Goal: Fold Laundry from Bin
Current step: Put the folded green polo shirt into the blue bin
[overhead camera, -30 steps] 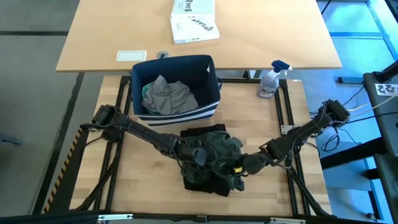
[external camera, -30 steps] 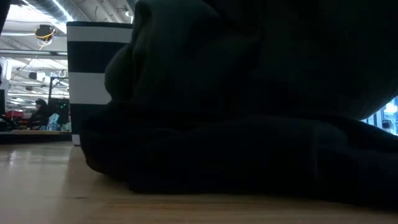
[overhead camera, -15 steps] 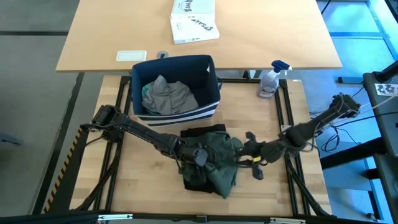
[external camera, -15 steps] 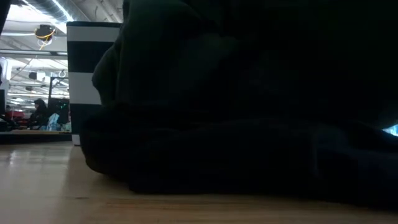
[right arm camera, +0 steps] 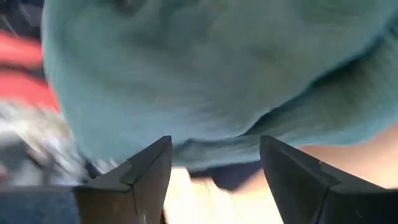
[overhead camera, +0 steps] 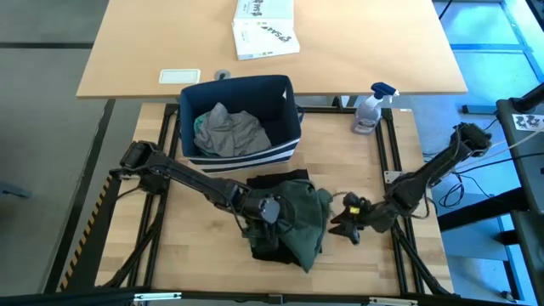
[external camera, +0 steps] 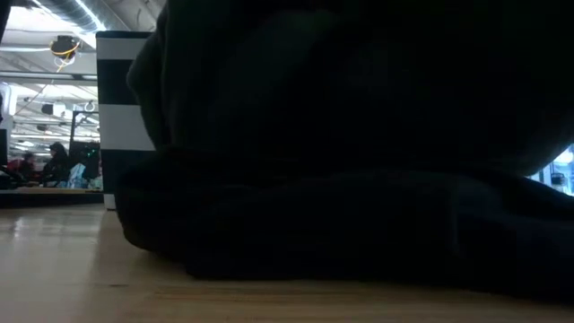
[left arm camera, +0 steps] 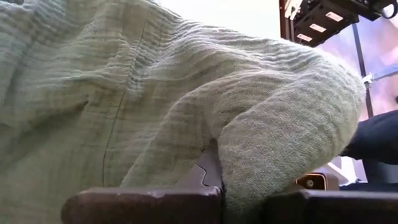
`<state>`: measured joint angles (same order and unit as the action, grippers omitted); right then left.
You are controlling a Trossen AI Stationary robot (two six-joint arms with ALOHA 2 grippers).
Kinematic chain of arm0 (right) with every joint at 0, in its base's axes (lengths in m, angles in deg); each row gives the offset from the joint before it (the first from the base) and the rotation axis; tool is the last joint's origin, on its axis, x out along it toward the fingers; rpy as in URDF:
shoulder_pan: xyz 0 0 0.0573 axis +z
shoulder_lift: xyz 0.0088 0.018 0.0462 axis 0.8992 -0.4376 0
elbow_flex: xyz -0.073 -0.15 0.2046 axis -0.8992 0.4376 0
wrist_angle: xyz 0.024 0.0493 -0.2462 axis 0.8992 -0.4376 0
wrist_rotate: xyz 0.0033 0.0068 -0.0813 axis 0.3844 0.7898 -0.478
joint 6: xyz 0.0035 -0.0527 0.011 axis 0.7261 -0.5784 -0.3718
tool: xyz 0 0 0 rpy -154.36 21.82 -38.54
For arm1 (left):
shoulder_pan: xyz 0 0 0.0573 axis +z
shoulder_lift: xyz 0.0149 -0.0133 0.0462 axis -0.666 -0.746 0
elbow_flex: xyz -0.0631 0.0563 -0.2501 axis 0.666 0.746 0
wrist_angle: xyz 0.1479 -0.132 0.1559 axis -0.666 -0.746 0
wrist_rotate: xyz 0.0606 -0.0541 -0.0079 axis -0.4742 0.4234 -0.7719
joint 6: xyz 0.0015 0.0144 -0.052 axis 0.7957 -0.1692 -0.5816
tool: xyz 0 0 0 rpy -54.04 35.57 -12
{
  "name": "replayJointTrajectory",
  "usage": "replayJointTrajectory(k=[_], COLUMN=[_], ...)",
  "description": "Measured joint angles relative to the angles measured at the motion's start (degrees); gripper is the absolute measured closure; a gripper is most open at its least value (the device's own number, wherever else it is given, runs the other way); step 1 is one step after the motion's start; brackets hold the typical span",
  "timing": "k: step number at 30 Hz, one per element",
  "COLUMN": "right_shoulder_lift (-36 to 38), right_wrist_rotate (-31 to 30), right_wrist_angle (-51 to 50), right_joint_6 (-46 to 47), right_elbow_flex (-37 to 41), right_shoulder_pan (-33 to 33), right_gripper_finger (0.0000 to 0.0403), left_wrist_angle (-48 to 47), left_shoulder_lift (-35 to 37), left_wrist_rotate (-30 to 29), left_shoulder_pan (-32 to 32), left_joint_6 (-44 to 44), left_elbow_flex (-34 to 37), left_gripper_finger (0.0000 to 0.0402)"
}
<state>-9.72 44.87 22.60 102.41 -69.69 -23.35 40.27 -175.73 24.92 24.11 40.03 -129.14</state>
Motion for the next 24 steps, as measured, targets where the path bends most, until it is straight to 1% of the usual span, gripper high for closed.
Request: replayJointTrajectory(k=[4,6,7,10,13,17,20,24], right_shoulder_lift=[0.31,0.32,0.32,0.3,0.3,0.3,-0.04,-1.63], right_wrist_rotate=[-8.05,-11.02,-11.98,-11.72,-11.36,-13.88,-15.16,-11.16], right_wrist_angle=[19.62,25.74,27.07,27.68,27.82,27.54,26.62,28.9], right_joint_6=[12.59,16.83,18.8,23.93,25.49,25.84,28.03,28.37], right_elbow_flex=[11.73,15.78,17.19,20.4,21.27,21.47,21.47,21.48], right_shoulder_pan=[2.24,3.07,3.36,3.28,3.16,3.16,2.55,-0.18], right_gripper_finger=[0.0165,0.0161,0.0158,0.0147,0.0134,0.0114,0.0101,0.0093], left_wrist_angle=[0.06,0.06,0.06,0.08,0.1,0.23,0.6,1.37], left_shoulder_lift=[0.04,0.04,0.04,0.04,0.04,0.04,0.04,0.04], left_wrist_rotate=[0.33,0.44,0.47,0.56,0.56,0.54,0.58,1.48], left_shoulder_pan=[-0.25,-0.39,-0.41,-0.47,-0.52,-0.55,-0.55,-0.57], left_joint_6=[-0.02,-0.02,-0.03,-0.04,-0.04,-0.02,-0.02,-0.02], left_elbow_flex=[0.0,0.0,0.0,0.0,0.0,-0.01,0.0,-0.02], left_gripper_finger=[0.0399,0.0399,0.0399,0.0399,0.0399,0.0399,0.0399,0.0399])
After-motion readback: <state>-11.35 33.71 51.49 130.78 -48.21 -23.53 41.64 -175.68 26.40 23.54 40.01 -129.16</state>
